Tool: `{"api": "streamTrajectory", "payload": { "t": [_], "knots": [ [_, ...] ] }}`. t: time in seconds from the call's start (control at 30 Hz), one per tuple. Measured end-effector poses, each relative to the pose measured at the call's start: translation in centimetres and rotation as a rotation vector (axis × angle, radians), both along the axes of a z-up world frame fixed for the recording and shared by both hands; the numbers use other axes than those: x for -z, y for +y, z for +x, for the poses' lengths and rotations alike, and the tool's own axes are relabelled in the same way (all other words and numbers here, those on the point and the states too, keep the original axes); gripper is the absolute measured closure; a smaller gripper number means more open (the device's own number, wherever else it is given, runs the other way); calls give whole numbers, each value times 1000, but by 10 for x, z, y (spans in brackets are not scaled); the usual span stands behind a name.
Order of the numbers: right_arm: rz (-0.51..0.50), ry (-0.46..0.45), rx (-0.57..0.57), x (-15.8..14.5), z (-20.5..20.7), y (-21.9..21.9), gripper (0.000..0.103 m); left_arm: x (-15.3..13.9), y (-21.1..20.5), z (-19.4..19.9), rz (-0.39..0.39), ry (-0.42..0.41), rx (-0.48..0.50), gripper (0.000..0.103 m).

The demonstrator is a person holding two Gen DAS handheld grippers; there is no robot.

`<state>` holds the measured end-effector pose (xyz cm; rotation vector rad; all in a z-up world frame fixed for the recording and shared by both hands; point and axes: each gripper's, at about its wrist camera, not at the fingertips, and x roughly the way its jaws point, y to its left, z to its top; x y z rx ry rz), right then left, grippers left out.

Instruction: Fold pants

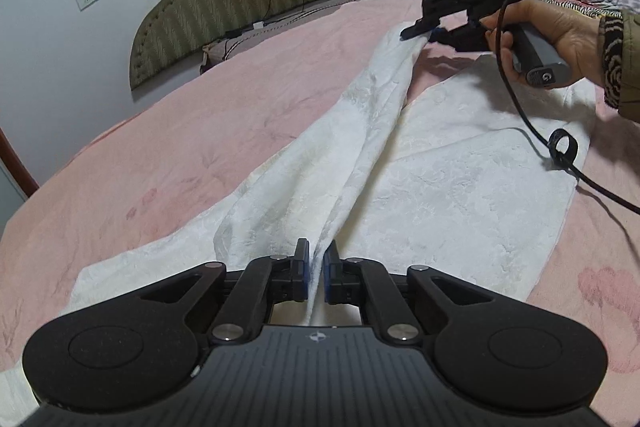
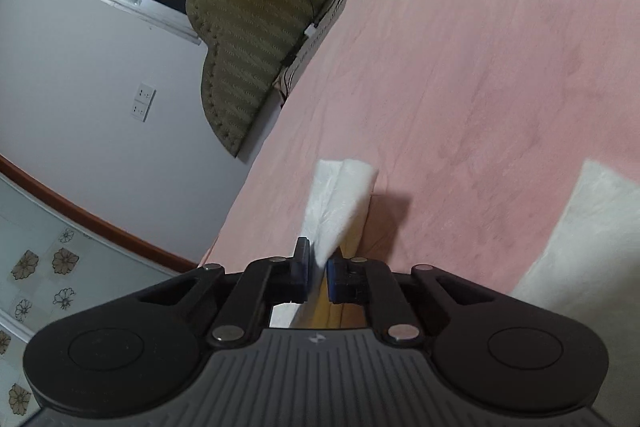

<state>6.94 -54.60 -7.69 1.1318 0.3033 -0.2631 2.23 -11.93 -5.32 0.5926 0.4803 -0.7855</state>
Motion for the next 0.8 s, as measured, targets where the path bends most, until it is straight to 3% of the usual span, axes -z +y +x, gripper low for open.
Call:
{"api": "streamTrajectory", "payload": {
  "t": [0.13,0.27,0.47,0.57,0.8],
  "knots": [
    [-88,-36,20,-29,-30,5,96,-11,13,-4,-62,5,36,98],
    [-166,-27,47,-47,-85,15,96,-20,23,-17,-99,29,137,98],
    [-154,76,100,-31,-155,24,96,-6,22,-40,-52,63,264,98],
    [-122,106,123,-21,-174,30,96,-5,27,-43,-51,70,272,98],
    [-161,167,126,-18,-197,45,96,-1,34,-42,-30,102,315,98]
  ]
}}
